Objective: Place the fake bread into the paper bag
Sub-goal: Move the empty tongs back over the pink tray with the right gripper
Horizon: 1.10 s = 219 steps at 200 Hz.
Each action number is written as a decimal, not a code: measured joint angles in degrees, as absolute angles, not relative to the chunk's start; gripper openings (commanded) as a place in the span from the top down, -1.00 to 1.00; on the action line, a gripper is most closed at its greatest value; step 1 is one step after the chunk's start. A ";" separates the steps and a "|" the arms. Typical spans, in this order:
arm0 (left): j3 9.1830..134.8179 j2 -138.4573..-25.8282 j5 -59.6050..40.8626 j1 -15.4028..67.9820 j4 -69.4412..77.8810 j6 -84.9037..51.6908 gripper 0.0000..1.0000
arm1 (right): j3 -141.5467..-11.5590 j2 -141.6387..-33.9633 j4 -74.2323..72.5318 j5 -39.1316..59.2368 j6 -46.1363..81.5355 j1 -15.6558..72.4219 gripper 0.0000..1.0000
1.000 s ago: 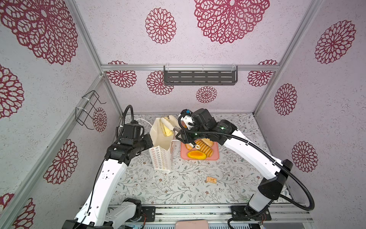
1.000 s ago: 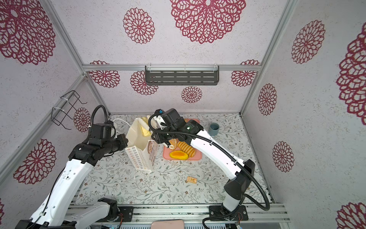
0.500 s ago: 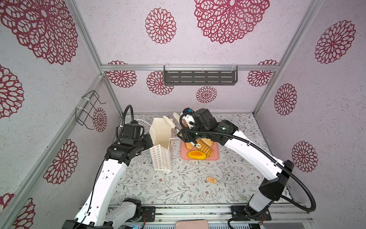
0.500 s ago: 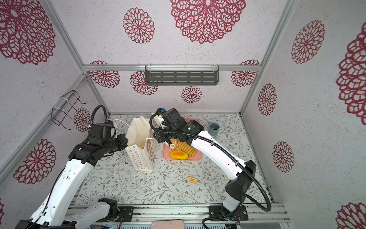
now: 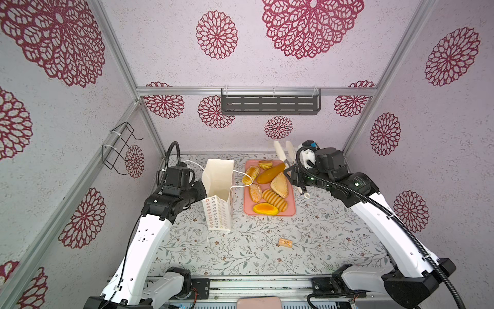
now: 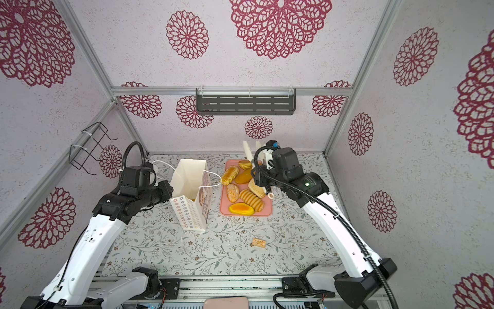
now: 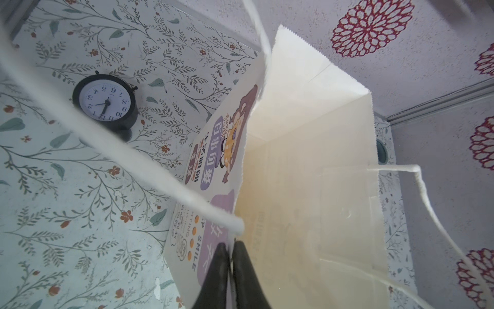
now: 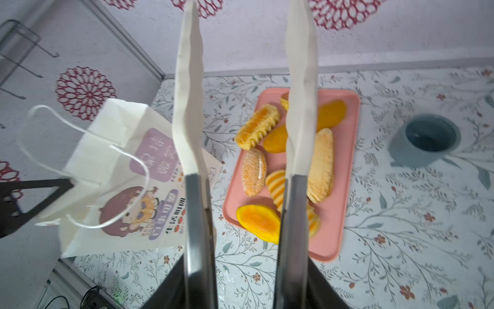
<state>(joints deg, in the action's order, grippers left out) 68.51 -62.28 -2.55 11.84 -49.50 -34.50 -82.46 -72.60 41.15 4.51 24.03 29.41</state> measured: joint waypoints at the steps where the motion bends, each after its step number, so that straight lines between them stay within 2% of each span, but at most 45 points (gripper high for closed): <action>1: 68.51 -62.28 -2.55 11.84 -49.50 -34.61 0.51 | -82.08 -72.60 41.15 4.67 24.12 29.28 -0.01; 31: 68.51 -62.24 -2.55 11.84 -49.10 -34.54 0.07 | -74.41 -72.66 41.85 6.90 25.28 26.72 -0.01; 64: 68.51 -62.00 -2.55 11.84 -49.10 -34.06 -0.08 | -70.32 -72.66 42.74 8.99 25.52 22.31 -0.02; 113: 68.51 -61.58 -2.52 11.84 -49.10 -33.95 -0.14 | -64.79 -73.76 42.09 12.51 25.04 16.01 -0.06; 219: 67.85 -60.77 -2.57 11.84 -48.71 -33.89 -0.15 | -64.47 -84.68 38.76 16.53 22.52 15.51 -0.19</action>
